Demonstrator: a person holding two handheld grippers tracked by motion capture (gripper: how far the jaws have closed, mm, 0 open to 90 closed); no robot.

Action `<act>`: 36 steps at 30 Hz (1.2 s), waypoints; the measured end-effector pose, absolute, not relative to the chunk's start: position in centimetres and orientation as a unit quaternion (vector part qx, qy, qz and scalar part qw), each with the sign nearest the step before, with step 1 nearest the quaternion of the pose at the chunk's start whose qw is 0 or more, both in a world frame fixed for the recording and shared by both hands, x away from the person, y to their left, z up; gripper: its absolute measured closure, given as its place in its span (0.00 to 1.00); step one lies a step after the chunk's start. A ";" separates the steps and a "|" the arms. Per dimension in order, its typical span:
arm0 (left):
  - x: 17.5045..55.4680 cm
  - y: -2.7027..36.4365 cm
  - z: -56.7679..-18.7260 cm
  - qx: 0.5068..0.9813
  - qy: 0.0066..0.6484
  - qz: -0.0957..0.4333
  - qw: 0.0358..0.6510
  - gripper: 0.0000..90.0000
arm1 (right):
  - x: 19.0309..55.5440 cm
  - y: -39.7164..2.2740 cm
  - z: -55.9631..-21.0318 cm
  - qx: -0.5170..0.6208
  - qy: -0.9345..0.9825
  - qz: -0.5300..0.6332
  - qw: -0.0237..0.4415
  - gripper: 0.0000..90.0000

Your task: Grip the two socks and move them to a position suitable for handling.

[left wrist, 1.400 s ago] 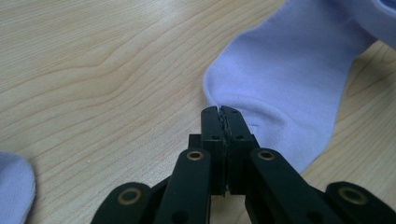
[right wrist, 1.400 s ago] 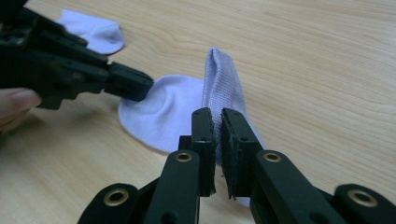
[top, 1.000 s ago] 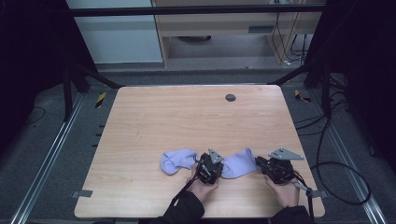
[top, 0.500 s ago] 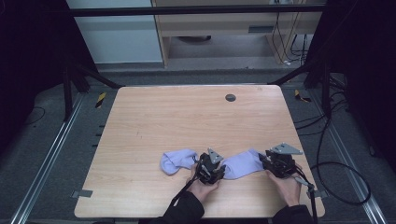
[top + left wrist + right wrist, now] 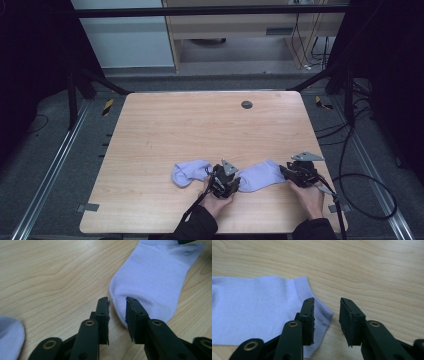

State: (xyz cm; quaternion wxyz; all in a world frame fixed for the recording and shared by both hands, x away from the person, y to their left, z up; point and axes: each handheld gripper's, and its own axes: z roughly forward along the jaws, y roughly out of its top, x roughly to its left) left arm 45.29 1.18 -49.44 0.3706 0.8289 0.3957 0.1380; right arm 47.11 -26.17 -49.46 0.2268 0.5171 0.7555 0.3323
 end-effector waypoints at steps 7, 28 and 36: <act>45.5 1.1 -49.5 0.829 0.397 0.131 0.370 0.98 | 47.2 -26.1 -49.6 0.515 0.764 0.322 0.216 0.96; 46.1 2.5 -47.1 0.816 0.387 0.159 0.399 0.65 | 43.3 -26.1 -46.9 0.507 0.746 0.354 0.247 0.77; 46.2 5.9 -43.6 0.823 0.351 0.181 0.409 0.44 | 43.2 -25.1 -45.9 0.470 0.753 0.388 0.248 0.62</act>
